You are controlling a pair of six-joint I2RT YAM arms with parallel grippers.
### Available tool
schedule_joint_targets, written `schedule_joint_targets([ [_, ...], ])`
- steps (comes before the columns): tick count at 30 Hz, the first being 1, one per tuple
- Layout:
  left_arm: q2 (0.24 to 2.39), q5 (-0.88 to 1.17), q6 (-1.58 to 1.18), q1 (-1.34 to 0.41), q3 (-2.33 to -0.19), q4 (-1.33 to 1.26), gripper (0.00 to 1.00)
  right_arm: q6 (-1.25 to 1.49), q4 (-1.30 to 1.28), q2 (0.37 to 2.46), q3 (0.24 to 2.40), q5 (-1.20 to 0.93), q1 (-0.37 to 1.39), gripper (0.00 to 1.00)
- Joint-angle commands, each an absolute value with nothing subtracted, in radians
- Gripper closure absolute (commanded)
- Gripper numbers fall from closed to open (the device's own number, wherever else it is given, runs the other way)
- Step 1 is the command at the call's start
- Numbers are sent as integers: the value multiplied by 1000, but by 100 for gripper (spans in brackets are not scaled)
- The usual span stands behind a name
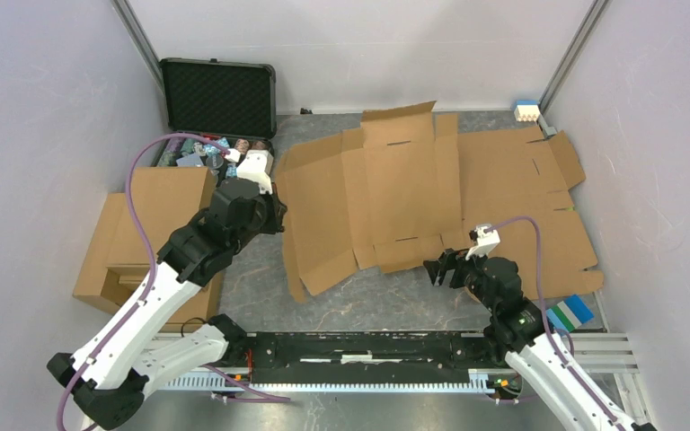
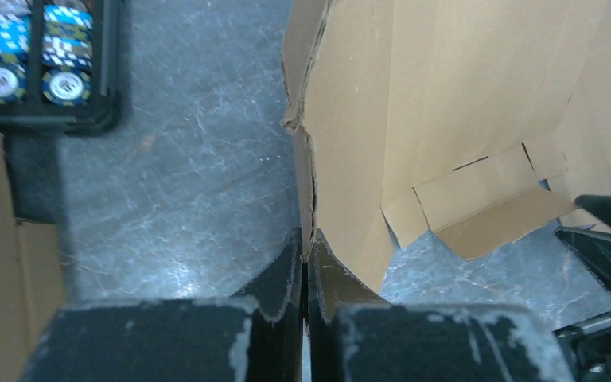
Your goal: Fold the paper box
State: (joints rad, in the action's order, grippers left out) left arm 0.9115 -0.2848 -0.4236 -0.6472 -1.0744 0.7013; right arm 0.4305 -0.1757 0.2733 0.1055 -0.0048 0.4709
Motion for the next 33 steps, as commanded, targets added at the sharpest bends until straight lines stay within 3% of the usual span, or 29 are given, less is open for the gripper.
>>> schedule_joint_targets([
  [1,850,-316,-179,-644,-1109,675,98,382,-197,310,203,87,475,3],
  [5,778,-280,-67,-644,-1079,639,98,344,-196,328,271,204,476,2],
  [17,562,-263,73,-644,-869,476,98,181,-83,608,423,119,474,2],
  [20,523,-264,76,-644,-832,446,98,180,17,680,397,80,472,2],
  [28,525,-254,13,-644,-828,449,98,201,263,804,279,227,473,2],
  [33,534,-244,-29,-644,-815,450,98,191,253,912,297,286,473,2],
])
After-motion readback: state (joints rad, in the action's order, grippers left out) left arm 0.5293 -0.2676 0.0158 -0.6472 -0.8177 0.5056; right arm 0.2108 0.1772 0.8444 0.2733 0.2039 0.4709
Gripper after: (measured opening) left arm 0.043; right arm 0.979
